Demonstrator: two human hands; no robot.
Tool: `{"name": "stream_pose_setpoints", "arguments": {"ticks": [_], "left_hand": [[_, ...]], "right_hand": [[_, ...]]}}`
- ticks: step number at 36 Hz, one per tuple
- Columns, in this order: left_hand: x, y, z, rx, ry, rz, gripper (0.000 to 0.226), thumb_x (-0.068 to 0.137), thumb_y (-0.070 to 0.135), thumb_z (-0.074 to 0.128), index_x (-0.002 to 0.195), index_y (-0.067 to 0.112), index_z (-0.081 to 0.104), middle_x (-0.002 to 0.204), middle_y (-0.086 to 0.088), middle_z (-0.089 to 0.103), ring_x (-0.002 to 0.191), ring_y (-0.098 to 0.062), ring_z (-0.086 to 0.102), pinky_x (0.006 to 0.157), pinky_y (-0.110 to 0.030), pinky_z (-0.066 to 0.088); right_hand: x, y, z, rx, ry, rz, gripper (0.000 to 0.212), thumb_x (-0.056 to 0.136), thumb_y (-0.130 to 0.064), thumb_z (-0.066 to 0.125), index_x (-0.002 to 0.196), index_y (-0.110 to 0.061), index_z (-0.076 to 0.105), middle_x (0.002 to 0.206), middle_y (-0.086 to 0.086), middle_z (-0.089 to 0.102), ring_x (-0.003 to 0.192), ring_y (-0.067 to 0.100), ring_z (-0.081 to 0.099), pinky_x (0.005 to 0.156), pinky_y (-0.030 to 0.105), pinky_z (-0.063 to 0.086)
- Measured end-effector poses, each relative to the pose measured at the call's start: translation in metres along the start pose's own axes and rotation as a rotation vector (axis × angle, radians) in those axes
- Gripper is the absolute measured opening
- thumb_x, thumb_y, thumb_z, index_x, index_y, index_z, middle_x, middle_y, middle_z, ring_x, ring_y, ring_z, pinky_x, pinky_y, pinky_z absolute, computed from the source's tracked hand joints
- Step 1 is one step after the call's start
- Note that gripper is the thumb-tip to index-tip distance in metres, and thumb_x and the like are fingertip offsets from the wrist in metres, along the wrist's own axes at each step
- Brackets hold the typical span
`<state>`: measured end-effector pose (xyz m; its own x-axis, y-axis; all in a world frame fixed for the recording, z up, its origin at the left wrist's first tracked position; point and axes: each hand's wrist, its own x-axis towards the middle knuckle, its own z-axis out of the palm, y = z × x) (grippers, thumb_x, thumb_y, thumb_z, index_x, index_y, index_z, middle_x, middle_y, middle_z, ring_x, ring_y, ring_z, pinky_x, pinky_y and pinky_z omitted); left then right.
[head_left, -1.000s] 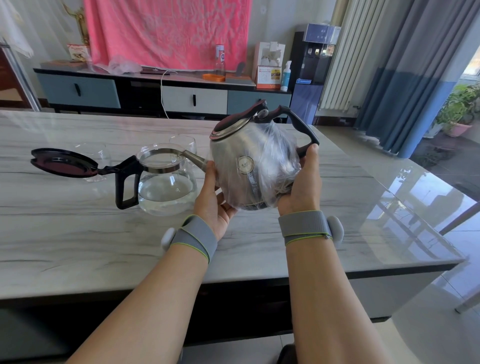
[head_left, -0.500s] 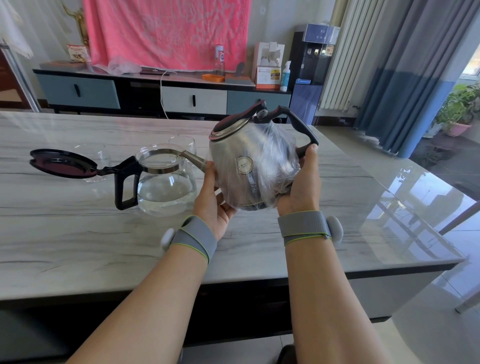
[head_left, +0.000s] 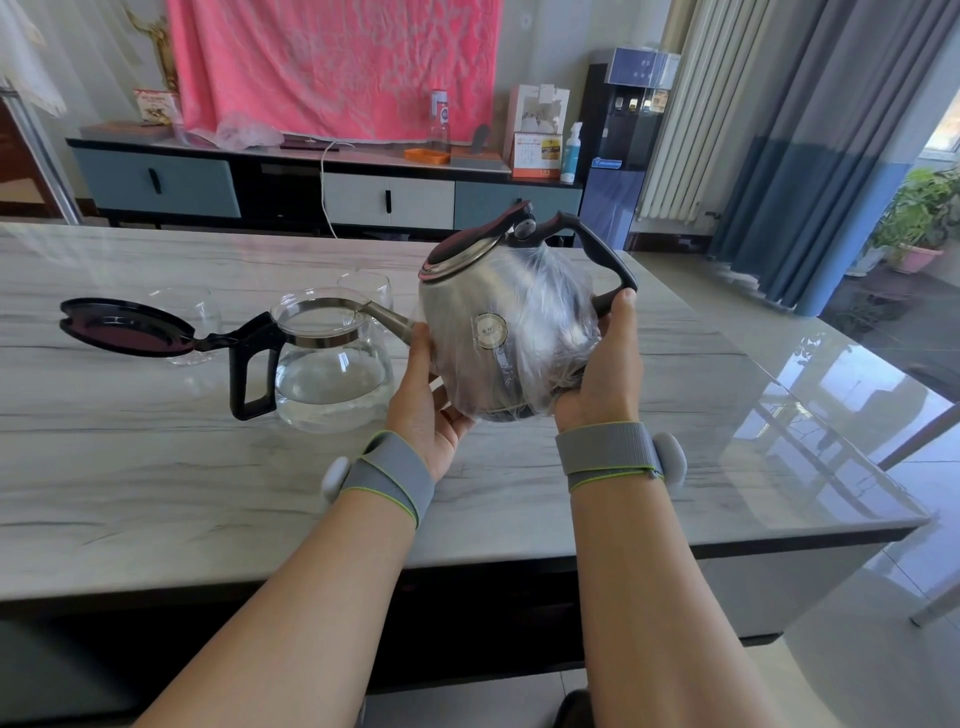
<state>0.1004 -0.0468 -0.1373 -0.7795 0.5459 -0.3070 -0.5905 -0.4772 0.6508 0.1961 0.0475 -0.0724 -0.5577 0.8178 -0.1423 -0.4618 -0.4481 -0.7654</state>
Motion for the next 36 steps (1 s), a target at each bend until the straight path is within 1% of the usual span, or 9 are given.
{"name": "stream_pose_setpoints", "arguments": {"ticks": [2,4,7,13,16,18,23,30,36], "left_hand": [[-0.0002,0.0,0.0003,0.0,-0.002,0.001,0.067,0.076,0.066,0.07,0.116,0.013,0.067,0.103,-0.013,0.074,0.085,-0.023,0.074,0.062,-0.034,0.06],[-0.0007,0.0,0.0007,0.0,-0.004,0.003,0.068,0.073,0.066,0.071,0.116,0.013,0.067,0.101,-0.013,0.074,0.084,-0.023,0.074,0.063,-0.034,0.06],[-0.0002,-0.0005,0.0004,0.0,-0.003,0.006,0.064,0.077,0.065,0.07,0.114,0.013,0.067,0.097,-0.012,0.075,0.082,-0.023,0.075,0.064,-0.035,0.061],[0.0014,-0.0007,-0.0003,-0.006,-0.002,0.006,0.056,0.079,0.063,0.07,0.105,0.014,0.068,0.091,-0.012,0.076,0.078,-0.022,0.076,0.065,-0.036,0.061],[0.0015,-0.0007,-0.0006,-0.001,-0.001,0.007,0.057,0.079,0.064,0.07,0.105,0.014,0.067,0.093,-0.012,0.075,0.078,-0.023,0.076,0.063,-0.035,0.061],[0.0016,-0.0006,-0.0006,-0.002,-0.002,0.006,0.057,0.078,0.064,0.07,0.105,0.014,0.067,0.094,-0.012,0.075,0.08,-0.023,0.075,0.063,-0.035,0.061],[0.0019,-0.0006,-0.0008,0.001,-0.001,0.007,0.054,0.081,0.063,0.07,0.104,0.014,0.067,0.089,-0.011,0.075,0.071,-0.021,0.075,0.06,-0.033,0.059],[0.0018,-0.0004,-0.0011,0.004,-0.005,0.009,0.055,0.081,0.063,0.07,0.105,0.014,0.067,0.093,-0.012,0.076,0.075,-0.022,0.076,0.062,-0.033,0.06],[0.0027,-0.0005,-0.0017,0.007,-0.006,0.012,0.057,0.081,0.064,0.07,0.107,0.013,0.068,0.092,-0.012,0.077,0.077,-0.022,0.076,0.063,-0.035,0.061]], "right_hand": [[0.0003,0.0002,-0.0002,-0.003,0.001,-0.003,0.039,0.107,-0.05,0.055,0.083,-0.023,0.07,0.078,-0.009,0.079,0.085,0.015,0.075,0.078,0.035,0.06],[0.0006,0.001,-0.0002,0.003,-0.002,-0.005,0.038,0.106,-0.05,0.055,0.084,-0.022,0.07,0.08,-0.008,0.079,0.086,0.015,0.075,0.079,0.035,0.061],[0.0009,0.0019,-0.0005,0.002,-0.007,-0.007,0.038,0.106,-0.05,0.055,0.087,-0.022,0.072,0.085,-0.007,0.081,0.09,0.017,0.076,0.083,0.037,0.061],[0.0029,0.0019,-0.0006,-0.003,-0.006,-0.015,0.039,0.106,-0.051,0.055,0.085,-0.023,0.072,0.087,-0.005,0.08,0.089,0.017,0.076,0.08,0.037,0.061],[0.0036,0.0027,-0.0007,0.0,-0.005,-0.012,0.038,0.106,-0.051,0.056,0.086,-0.023,0.073,0.091,-0.004,0.08,0.092,0.019,0.076,0.082,0.037,0.061],[0.0034,0.0026,-0.0005,0.006,-0.007,-0.012,0.039,0.106,-0.051,0.056,0.085,-0.023,0.072,0.089,-0.004,0.08,0.092,0.018,0.076,0.084,0.038,0.061],[0.002,0.0004,-0.0011,-0.002,-0.002,-0.001,0.04,0.106,-0.05,0.056,0.079,-0.024,0.07,0.082,-0.008,0.079,0.081,0.014,0.076,0.075,0.034,0.06],[0.0014,0.0008,-0.0011,-0.011,-0.001,0.008,0.04,0.105,-0.052,0.056,0.08,-0.024,0.07,0.087,-0.007,0.079,0.085,0.016,0.076,0.077,0.035,0.06],[0.0004,-0.0002,-0.0013,-0.014,-0.002,0.005,0.039,0.106,-0.051,0.055,0.083,-0.024,0.071,0.082,-0.008,0.079,0.083,0.014,0.076,0.073,0.034,0.06]]}}
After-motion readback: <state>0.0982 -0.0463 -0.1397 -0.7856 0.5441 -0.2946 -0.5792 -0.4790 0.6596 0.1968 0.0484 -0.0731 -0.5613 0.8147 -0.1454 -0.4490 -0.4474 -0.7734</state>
